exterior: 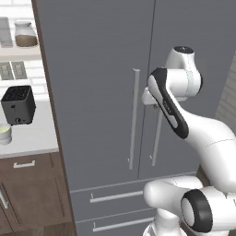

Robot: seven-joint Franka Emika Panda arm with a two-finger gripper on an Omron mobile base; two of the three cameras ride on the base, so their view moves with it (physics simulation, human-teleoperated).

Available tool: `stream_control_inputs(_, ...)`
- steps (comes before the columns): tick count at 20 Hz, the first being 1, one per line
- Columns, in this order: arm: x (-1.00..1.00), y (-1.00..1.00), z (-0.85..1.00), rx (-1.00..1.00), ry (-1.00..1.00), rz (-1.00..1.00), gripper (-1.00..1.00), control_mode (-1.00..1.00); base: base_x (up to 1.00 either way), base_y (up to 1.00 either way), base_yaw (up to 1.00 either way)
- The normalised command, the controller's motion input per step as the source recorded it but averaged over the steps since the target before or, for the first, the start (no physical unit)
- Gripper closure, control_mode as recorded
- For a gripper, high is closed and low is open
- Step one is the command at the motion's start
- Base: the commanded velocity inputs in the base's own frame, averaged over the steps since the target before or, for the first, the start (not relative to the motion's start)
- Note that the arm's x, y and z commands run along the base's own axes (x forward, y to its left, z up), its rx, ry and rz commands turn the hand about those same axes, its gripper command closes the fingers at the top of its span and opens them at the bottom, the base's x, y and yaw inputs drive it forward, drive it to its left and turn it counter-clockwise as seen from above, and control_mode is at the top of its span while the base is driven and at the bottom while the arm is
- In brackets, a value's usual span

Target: Grab a lemon wedge from the fridge and one ice cube from the ice bowl, and put them in the glass of lemonade.

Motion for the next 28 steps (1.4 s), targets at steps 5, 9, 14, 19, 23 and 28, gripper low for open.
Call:
stream_control_inputs(5, -0.32, 0.0, 0.0, 0.0, 0.0, 0.0, -1.0, -1.0, 0.0, 0.0, 0.0)
stream_control_inputs(9, -0.69, -0.03, -0.07, 0.0, 0.01, 0.0, -1.0, -1.0, 0.0, 0.0, 0.0)
stream_control_inputs(14, -0.41, 0.03, -0.35, 0.0, 0.0, 0.0, -1.0, -1.0, 0.0, 0.0, 0.0)
stream_control_inputs(19, 0.0, 0.05, -0.55, 0.0, 0.01, 0.0, -1.0, -1.0, 0.0, 0.0, 0.0)
stream_control_inputs(23, 0.0, 0.0, -0.04, 0.0, 0.0, 0.0, -1.0, 1.0, 0.0, 0.0, 0.0)
stream_control_inputs(28, 0.0, 0.0, 0.0, 0.0, 0.0, 0.0, -1.0, 1.0, -0.32, 0.0, 0.0)
